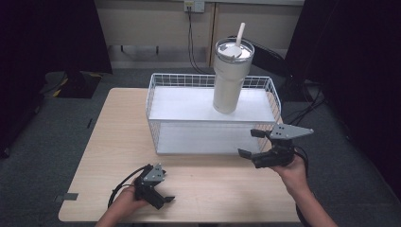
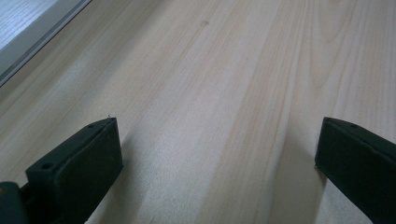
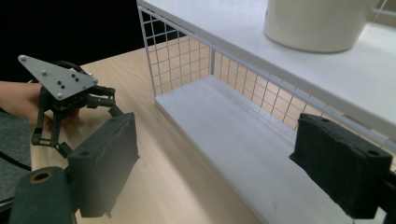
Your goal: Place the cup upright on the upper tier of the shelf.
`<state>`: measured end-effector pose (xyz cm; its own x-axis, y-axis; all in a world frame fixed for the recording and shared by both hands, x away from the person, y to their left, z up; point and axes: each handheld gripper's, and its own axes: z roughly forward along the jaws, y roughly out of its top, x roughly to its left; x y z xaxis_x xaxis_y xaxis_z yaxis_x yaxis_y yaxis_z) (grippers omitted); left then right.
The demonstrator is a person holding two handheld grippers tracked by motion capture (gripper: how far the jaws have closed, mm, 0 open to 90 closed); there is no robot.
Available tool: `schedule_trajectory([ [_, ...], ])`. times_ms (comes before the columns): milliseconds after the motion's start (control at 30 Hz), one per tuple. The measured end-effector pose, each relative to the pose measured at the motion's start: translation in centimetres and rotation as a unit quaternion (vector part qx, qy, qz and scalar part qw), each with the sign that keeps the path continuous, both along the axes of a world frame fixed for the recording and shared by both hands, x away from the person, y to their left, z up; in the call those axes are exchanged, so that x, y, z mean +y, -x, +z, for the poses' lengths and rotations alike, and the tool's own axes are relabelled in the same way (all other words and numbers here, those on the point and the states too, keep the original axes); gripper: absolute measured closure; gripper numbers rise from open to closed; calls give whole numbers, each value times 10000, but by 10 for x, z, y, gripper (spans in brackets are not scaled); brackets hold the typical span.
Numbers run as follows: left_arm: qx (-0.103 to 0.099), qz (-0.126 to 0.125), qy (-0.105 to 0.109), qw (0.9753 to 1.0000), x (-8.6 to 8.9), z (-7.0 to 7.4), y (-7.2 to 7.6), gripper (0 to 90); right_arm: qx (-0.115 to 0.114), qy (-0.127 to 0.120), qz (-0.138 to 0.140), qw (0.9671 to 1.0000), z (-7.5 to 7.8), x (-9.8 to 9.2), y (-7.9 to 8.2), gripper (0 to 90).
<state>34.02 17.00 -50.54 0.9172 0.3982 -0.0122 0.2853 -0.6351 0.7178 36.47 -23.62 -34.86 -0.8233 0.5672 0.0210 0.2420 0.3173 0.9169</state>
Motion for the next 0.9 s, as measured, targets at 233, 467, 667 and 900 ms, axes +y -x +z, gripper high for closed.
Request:
schedule_trajectory([
  [233,0,0,1,10000,0,0,0,0,103,-57,-13,9999,-12,-7,3,132],
  [467,-1,0,0,10000,0,0,0,0,207,-54,-49,9998,-27,-15,6,132],
  [667,0,0,-1,10000,0,0,0,0,301,-43,-103,9995,-40,-21,9,133],
  [900,0,-1,0,10000,0,0,0,0,424,-7,-133,9990,-56,-28,13,134],
])
